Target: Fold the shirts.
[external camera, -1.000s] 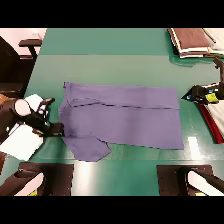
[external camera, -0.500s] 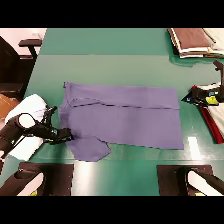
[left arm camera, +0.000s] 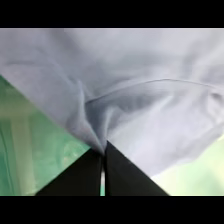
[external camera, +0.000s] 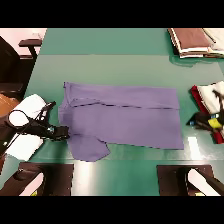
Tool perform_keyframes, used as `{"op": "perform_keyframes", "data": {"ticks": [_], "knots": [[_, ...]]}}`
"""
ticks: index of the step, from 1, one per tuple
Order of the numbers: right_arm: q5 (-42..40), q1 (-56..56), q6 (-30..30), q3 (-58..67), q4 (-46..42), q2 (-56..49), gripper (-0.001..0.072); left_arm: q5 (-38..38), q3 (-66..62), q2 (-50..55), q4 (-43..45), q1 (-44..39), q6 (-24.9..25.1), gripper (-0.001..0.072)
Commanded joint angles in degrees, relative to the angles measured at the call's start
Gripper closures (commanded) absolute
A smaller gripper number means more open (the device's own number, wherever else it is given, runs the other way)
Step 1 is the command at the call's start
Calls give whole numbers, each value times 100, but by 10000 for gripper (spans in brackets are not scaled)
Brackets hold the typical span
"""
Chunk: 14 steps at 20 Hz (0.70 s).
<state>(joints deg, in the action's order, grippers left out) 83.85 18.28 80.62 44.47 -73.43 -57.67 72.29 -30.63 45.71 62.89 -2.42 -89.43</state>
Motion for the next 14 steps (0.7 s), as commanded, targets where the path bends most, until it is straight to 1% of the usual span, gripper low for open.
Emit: {"op": "perform_keyframes", "data": {"ticks": [1,3,5,7,10,11,12,13,14], "knots": [[92,1012,-33,-1182,-79,195,158,151,-168,-195,4,2,76,682],[-61,1123,-37,-1659,94,190,161,114,-168,-190,4,2,136,682],[-330,914,-37,-1884,306,188,164,122,-168,-190,4,2,138,681],[-490,575,-11,-1917,369,173,282,114,-168,-190,4,2,138,681],[-549,155,0,-1897,691,-146,285,101,-168,-190,9,2,138,681],[-549,44,-9,-1875,719,-297,357,127,-168,-190,11,2,142,681],[-516,-70,-11,-1816,717,-411,557,197,-170,-190,20,2,144,681],[-457,-160,-13,-1692,678,-481,674,317,-175,-190,44,2,142,682],[-365,-243,-13,-1521,605,-501,699,494,-212,-192,107,2,142,683]]}}
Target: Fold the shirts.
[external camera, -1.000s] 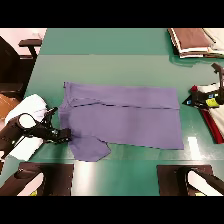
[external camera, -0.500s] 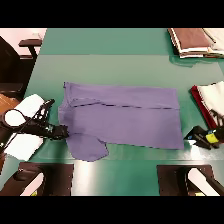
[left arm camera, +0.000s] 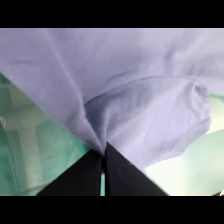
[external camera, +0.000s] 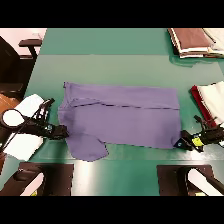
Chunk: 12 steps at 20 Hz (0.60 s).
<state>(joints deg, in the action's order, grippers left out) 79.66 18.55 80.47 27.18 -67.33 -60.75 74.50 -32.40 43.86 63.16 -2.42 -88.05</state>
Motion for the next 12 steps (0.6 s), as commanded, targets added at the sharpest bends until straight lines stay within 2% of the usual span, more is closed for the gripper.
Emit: {"op": "perform_keyframes", "data": {"ticks": [1,3,6,8,10,12], "knots": [[192,-356,2,417,-61,-177,699,426,-74,-70,155,2,-2,683],[603,-498,4,826,-310,122,699,629,-94,-461,219,2,-111,684],[1370,-603,20,1333,-968,929,699,1338,-133,-1104,195,2,-348,683],[1545,-603,175,1670,-1250,1362,699,1582,-382,-1211,197,2,-372,683],[1399,-627,175,2057,-1178,1434,699,1180,-739,-1049,201,2,-361,683],[1073,-866,175,2542,-1167,1001,700,549,-1117,-575,205,2,-155,683]]}}
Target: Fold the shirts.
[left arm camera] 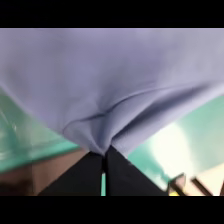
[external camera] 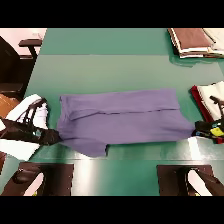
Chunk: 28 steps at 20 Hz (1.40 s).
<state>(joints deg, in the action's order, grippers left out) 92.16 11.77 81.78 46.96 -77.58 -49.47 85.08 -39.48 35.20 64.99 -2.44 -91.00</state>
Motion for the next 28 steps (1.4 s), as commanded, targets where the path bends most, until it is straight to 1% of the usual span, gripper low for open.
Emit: {"op": "perform_keyframes", "data": {"ticks": [1,3,5,8,11,12,13,14,15,17,18,19,20,21,23,25,27,28], "knots": [[-328,-356,44,798,-144,-439,700,-855,-595,634,57,4,299,683],[-660,-658,44,1333,-144,-1235,700,-1515,-951,1412,267,4,426,682],[-905,-855,44,1996,-127,-2114,699,-1967,-1362,2264,468,4,446,681],[-975,-896,31,2983,444,-3316,699,-2518,-1906,3370,540,4,450,680],[-1145,-883,24,3698,1010,-4175,695,-2988,-2232,3941,533,4,446,676],[-1132,-881,24,3899,1130,-4382,558,-3042,-2286,3978,535,4,442,449],[-1086,-879,17,4076,1185,-4535,321,-3058,-2345,3974,535,4,437,114],[-1010,-846,-122,4236,1209,-4634,262,-3001,-2435,3971,535,4,424,42],[-942,-778,-289,4321,1211,-4673,262,-2868,-2573,3971,533,4,424,41],[-804,-533,-466,4299,1213,-4642,261,-2514,-2822,3947,505,2,424,44],[-723,-339,-507,4214,1213,-4605,256,-2387,-2883,3947,400,4,424,183],[-658,-136,-546,4107,1217,-4597,206,-2343,-2889,3950,306,2,444,463],[-603,83,-592,3974,1220,-4603,131,-2358,-2889,3954,221,-15,444,670],[-621,282,-649,3786,1279,-4601,128,-2439,-2889,3954,101,-61,444,671],[-662,695,-951,3342,1821,-4708,129,-2568,-2889,3956,-107,-271,444,672],[-715,903,-1036,3008,2188,-4905,141,-2844,-2889,3956,-142,-623,413,681],[-717,861,-1147,2859,2529,-5160,147,-3209,-2889,4002,-144,-986,199,681],[-769,785,-1172,2828,2664,-5259,166,-3362,-2889,4074,-162,-1165,79,681]]}}
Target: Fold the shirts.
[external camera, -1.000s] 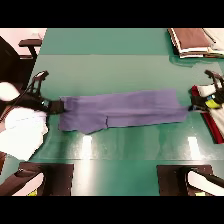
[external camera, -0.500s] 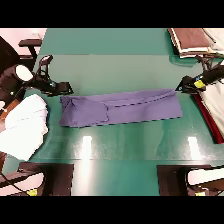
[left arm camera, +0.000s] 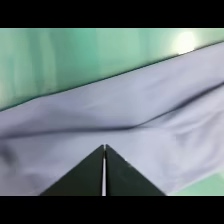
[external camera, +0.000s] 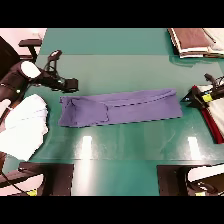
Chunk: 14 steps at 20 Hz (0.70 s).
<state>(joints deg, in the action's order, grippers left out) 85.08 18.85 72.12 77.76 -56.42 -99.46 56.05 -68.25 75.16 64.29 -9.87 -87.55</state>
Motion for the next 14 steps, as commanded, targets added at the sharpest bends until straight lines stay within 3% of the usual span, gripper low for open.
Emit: {"op": "perform_keyframes", "data": {"ticks": [1,2,4,5,6,9,14], "knots": [[-118,-44,-216,-234,680,-356,167,-562,-15,175,-105,-575,-308,681],[-155,-177,-221,-177,776,-437,241,-654,-15,289,-168,-723,-319,681],[-131,-457,-269,9,785,-540,457,-857,-15,592,-509,-988,-313,682],[-76,-570,-372,107,789,-527,613,-970,-39,774,-693,-1115,-310,682],[-13,-658,-435,238,787,-466,698,-1016,-125,970,-791,-1235,-308,682],[243,-748,-426,758,966,-50,699,-990,-678,1657,-944,-1609,-308,682],[400,-1137,-177,1453,2048,1067,700,-782,-1725,2688,-942,-2120,-310,682]]}}
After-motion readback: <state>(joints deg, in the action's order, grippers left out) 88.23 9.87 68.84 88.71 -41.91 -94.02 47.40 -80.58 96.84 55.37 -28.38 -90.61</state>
